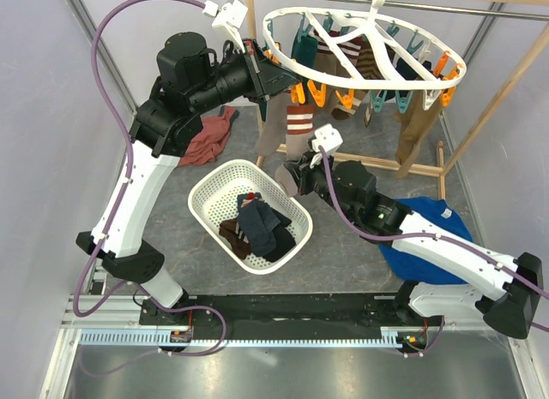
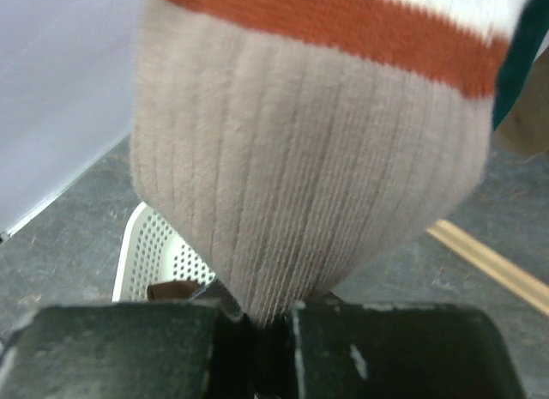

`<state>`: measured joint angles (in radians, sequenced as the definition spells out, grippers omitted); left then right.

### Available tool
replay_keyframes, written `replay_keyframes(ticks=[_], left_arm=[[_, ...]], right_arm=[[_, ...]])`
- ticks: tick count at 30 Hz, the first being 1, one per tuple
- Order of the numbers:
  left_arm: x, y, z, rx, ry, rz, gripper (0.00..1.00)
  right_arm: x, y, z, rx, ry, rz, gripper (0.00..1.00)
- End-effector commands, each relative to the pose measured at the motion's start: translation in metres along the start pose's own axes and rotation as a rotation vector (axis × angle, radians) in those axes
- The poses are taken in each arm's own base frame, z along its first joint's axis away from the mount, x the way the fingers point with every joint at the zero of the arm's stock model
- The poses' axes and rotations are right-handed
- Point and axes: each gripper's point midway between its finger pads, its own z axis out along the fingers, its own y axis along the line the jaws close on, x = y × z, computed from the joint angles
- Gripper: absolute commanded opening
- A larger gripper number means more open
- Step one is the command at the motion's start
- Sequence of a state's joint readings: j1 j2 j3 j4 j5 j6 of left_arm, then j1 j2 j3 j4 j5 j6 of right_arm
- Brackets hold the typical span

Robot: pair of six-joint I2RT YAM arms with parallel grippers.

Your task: Remove the socks clipped to the hanger

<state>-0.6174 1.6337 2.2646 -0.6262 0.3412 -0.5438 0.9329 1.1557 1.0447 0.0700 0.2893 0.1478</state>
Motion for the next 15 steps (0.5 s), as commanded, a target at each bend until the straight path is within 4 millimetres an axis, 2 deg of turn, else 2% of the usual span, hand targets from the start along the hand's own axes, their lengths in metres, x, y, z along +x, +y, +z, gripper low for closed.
replay_keyframes(ticks=[1, 8, 15], left_arm=[[-0.017, -0.009, -0.003, 0.019, -0.054, 0.017, 0.02], [-0.018, -0.012, -0.004, 0.028, -0.056, -0.002, 0.02], [-0.019, -0.017, -0.006, 0.047, -0.057, -0.022, 0.02]], right_arm=[[0.032, 0.010, 0.007, -0.036, 0.088, 0.047, 0.01], [0.049, 0.020, 0.015, -0.054, 0.120, 0.050, 0.00], [0.080, 0.032, 0.033, -0.075, 0.195, 0.051, 0.05]])
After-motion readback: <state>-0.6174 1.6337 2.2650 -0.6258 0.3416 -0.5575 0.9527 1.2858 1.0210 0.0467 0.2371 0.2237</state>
